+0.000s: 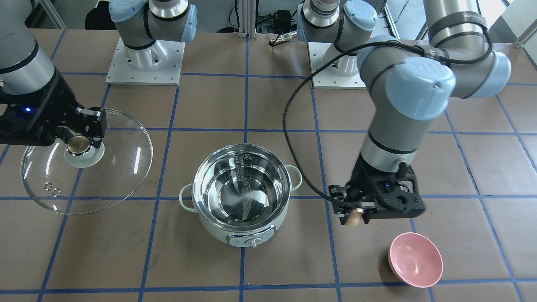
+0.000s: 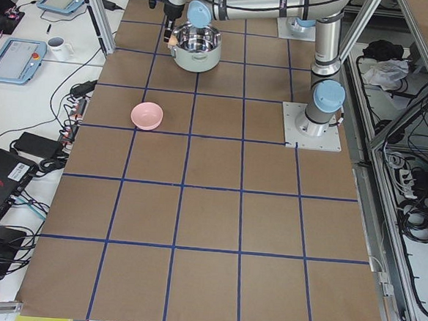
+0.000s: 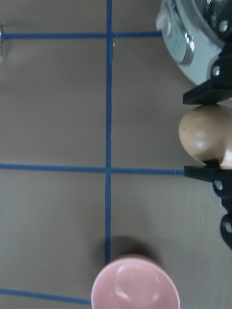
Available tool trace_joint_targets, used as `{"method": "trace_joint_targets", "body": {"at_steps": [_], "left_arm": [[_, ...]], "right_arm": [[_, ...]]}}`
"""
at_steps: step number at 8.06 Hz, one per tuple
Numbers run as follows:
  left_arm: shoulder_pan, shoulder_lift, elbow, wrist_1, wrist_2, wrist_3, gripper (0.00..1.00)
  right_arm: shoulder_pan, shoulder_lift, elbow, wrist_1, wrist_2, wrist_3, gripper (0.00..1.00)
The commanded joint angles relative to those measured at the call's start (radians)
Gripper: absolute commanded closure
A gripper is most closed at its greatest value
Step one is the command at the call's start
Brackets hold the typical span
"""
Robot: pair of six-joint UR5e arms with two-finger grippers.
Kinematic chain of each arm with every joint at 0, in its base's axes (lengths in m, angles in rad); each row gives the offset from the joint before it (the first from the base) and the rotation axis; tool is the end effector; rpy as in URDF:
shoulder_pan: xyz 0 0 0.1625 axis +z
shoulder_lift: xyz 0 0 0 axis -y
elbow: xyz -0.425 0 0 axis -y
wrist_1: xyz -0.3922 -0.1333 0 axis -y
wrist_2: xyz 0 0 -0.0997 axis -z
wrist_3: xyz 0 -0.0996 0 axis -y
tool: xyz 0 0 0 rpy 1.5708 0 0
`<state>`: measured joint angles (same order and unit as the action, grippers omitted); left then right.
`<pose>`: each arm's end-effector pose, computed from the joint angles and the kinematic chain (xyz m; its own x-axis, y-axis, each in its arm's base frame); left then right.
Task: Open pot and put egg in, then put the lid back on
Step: 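Carry the egg with the left gripper over the open pot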
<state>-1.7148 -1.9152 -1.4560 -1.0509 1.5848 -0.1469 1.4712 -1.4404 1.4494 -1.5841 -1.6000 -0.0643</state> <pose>-0.2237 -0.6238 0.4064 -0.9996 -0.0008 0.0286 -0.0089 0.9585 -0.2851 0.0753 -0.5578 0.4812 -0.9989 0.0354 0.0294 0.0353 0.9994 -0.0024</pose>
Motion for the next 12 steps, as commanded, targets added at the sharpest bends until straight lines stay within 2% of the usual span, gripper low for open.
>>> {"method": "trace_joint_targets", "body": {"at_steps": [1, 5, 6, 7, 8, 11, 12], "left_arm": [[-0.201, -0.010, -0.009, 0.000, -0.005, -0.186, 0.63], [-0.239, -0.027, -0.060, 0.002, -0.005, -0.204, 0.57], [-0.239, -0.027, -0.060, 0.005, -0.005, -0.204, 0.26], [-0.241, -0.024, -0.060, 0.005, -0.005, -0.204, 0.24], [-0.241, -0.024, -0.063, 0.006, -0.003, -0.204, 0.00], [-0.243, -0.018, -0.061, 0.006, 0.000, -0.194, 0.00], [-0.240, 0.013, -0.053, 0.005, 0.001, -0.181, 0.00]], "right_arm": [[0.000, 0.000, 0.000, 0.003, -0.012, -0.002, 1.00], [0.000, 0.000, 0.000, 0.006, -0.018, -0.037, 1.00], [0.000, 0.000, 0.002, 0.006, -0.035, -0.037, 1.00], [0.000, 0.000, 0.000, 0.006, -0.034, -0.037, 1.00], [0.000, 0.000, 0.000, 0.006, -0.035, -0.037, 1.00], [0.003, -0.003, 0.000, 0.004, -0.018, -0.032, 1.00], [0.011, -0.009, 0.000, 0.006, -0.015, -0.032, 1.00]]}}
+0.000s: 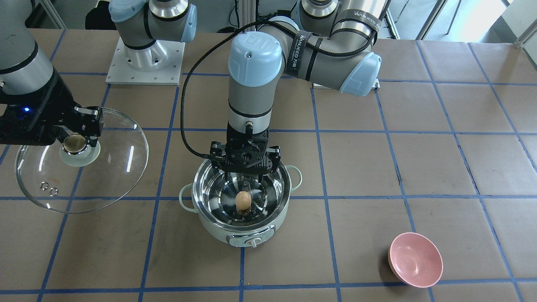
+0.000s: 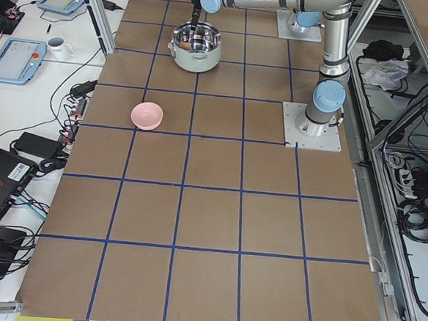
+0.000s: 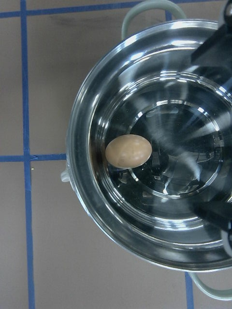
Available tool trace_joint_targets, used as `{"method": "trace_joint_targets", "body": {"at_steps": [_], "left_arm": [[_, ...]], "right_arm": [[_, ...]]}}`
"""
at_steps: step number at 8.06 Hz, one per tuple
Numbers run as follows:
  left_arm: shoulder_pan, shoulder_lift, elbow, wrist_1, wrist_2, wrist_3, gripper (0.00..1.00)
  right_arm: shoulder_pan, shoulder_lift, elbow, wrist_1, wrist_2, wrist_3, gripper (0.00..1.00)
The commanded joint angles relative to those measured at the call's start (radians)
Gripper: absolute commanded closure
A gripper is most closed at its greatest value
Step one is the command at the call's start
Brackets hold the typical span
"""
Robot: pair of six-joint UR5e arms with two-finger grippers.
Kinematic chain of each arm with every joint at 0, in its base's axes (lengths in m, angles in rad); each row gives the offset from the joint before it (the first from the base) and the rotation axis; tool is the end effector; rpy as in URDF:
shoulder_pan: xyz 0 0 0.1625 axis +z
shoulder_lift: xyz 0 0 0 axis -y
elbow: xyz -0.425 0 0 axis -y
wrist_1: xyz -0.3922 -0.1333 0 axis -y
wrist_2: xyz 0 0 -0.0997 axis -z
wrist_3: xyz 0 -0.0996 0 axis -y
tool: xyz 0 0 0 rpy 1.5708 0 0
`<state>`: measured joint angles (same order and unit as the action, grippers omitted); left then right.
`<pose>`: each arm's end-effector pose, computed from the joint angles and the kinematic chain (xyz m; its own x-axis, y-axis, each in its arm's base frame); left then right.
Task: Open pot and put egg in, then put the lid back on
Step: 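Carry the egg with the left gripper over the open pot, then release the egg into the pot and withdraw the left gripper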
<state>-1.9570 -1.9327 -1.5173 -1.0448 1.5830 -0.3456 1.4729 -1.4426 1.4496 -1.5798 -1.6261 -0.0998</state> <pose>-0.3646 -0.5459 0.3652 -0.9970 0.0457 0.0619 0.0319 0.9778 -0.2072 0.0738 -0.5563 0.4820 -0.9985 -0.0019 0.0552 -0.0018 1.0000 0.0035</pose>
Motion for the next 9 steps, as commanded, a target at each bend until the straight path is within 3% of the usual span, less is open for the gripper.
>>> {"method": "trace_joint_targets", "body": {"at_steps": [1, 4, 6, 7, 9], "left_arm": [[0.013, 0.102, 0.008, -0.056, 0.003, 0.019, 0.00], [0.142, 0.350, 0.019, -0.407, 0.000, 0.033, 0.00], [0.254, 0.386, 0.032, -0.571, 0.018, 0.081, 0.00], [0.251, 0.389, 0.025, -0.618, 0.023, 0.105, 0.00], [0.266, 0.388, 0.023, -0.613, 0.008, 0.181, 0.00]], "right_arm": [[0.013, -0.009, 0.003, 0.001, 0.012, 0.003, 1.00], [0.102, -0.003, 0.005, -0.050, 0.078, 0.015, 1.00], [0.176, 0.013, 0.006, -0.063, 0.087, 0.020, 1.00], [0.241, 0.017, 0.006, -0.068, 0.112, 0.046, 1.00], [0.350, 0.077, 0.011, -0.135, 0.115, 0.065, 1.00]]}}
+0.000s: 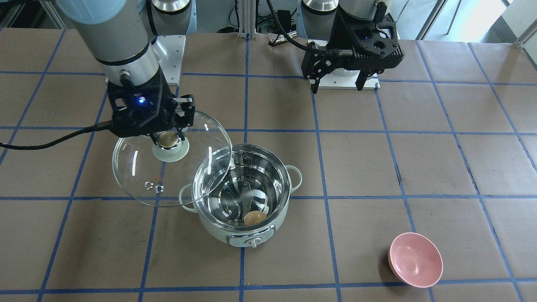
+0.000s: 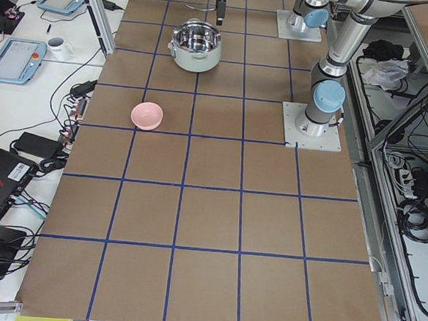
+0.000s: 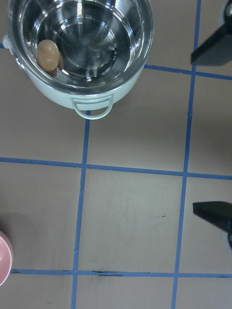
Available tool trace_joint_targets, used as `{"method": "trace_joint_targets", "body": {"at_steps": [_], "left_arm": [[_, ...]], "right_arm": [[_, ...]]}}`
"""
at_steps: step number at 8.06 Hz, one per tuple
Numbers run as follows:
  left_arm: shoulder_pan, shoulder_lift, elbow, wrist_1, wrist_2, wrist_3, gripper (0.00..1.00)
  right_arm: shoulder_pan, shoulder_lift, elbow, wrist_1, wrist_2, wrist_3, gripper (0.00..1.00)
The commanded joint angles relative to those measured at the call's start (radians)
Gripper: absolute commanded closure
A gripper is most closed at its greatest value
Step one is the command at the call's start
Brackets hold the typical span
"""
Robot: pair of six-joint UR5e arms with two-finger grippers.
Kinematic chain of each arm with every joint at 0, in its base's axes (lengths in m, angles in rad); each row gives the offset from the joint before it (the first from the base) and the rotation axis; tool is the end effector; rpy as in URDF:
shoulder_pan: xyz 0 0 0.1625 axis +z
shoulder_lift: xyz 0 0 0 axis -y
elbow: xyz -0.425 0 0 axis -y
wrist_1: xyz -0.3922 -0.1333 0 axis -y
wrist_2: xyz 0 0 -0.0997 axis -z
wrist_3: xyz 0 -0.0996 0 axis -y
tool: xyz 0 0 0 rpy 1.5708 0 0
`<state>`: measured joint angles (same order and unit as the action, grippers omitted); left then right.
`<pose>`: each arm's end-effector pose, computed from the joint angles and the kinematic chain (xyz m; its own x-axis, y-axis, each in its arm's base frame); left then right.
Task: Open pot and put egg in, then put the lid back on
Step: 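Carry the glass lid with the right gripper back over the pot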
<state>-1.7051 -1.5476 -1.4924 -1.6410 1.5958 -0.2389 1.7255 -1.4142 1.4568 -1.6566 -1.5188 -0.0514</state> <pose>-0.1943 -0.4612 0.5308 -0.9943 -0.1051 -0.0169 -0.1044 0.9939 -0.0364 0.2234 -0.5340 0.4705 -0.9772 -0.2066 -0.0496 -0.2044 0.9778 -0.0458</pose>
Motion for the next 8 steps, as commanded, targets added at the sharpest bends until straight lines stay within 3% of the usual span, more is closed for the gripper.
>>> {"method": "trace_joint_targets", "body": {"at_steps": [1, 3, 5, 8], "left_arm": [[0.024, 0.001, 0.004, -0.016, -0.013, 0.090, 0.00], [0.074, 0.001, 0.004, -0.020, -0.074, 0.156, 0.00], [0.074, 0.001, 0.001, -0.022, -0.073, 0.158, 0.00], [0.073, 0.001, -0.003, -0.020, -0.073, 0.158, 0.00]], "right_arm": [[0.139, 0.073, 0.019, -0.131, 0.008, 0.024, 1.00], [0.170, 0.116, 0.039, -0.186, 0.009, 0.031, 1.00], [0.172, 0.141, 0.049, -0.189, 0.077, 0.033, 1.00], [0.172, 0.159, 0.050, -0.207, 0.078, 0.021, 1.00]]}}
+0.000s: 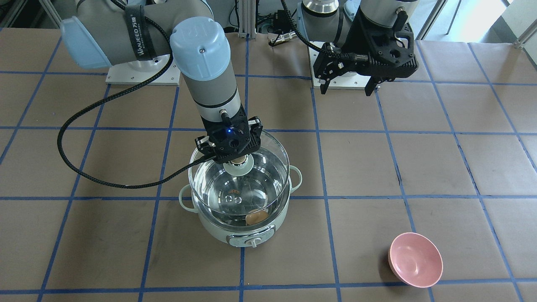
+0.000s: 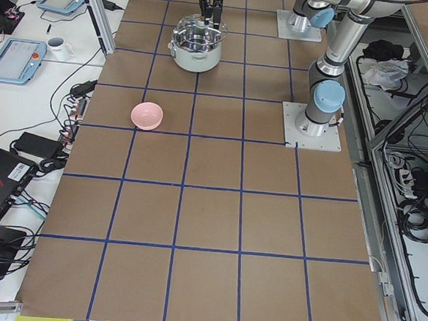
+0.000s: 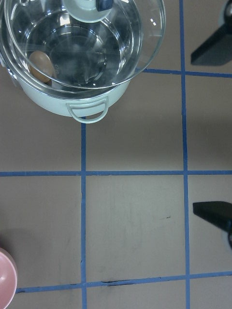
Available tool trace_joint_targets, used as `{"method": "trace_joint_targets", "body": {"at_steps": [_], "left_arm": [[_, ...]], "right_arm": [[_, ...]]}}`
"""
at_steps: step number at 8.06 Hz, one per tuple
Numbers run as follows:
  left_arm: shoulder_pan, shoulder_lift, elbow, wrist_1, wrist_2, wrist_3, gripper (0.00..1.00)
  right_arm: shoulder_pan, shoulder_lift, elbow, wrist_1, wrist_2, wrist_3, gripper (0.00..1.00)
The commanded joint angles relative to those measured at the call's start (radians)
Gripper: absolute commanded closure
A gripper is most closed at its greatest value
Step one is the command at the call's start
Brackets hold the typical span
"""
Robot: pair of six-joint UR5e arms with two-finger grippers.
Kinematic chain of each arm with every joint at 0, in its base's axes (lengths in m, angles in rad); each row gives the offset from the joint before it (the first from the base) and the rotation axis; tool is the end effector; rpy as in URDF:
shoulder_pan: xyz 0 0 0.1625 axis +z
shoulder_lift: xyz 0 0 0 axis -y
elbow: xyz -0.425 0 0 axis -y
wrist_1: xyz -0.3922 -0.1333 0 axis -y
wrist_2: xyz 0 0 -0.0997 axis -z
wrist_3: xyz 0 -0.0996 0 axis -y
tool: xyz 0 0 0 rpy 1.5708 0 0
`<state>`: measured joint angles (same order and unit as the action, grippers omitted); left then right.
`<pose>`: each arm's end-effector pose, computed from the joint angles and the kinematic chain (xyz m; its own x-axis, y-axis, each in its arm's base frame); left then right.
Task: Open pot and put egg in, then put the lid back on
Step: 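Carry the glass lid with the right gripper back over the pot, then lower and adjust the glass lid onto the pot rim with the right gripper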
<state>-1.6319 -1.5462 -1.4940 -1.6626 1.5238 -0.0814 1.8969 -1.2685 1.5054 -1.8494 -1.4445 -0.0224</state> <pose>-0.1671 -0.4711 0.5285 -0.9987 -0.0199 0.0476 -0.0202 0.9998 -0.0057 0.3341 -0.5326 0.3816 -0.9307 -0.3439 -0.1249 -0.3410 0.9390 -0.0445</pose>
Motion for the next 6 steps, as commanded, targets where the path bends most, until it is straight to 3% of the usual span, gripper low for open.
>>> {"method": "trace_joint_targets", "body": {"at_steps": [1, 6], "left_arm": [[-0.002, 0.000, -0.003, 0.001, 0.001, 0.002, 0.00], [-0.002, 0.000, -0.005, 0.006, 0.001, 0.002, 0.00]], "right_arm": [[0.001, 0.018, 0.001, -0.017, 0.003, -0.014, 1.00], [0.001, 0.040, 0.002, -0.045, 0.003, -0.013, 1.00]]}}
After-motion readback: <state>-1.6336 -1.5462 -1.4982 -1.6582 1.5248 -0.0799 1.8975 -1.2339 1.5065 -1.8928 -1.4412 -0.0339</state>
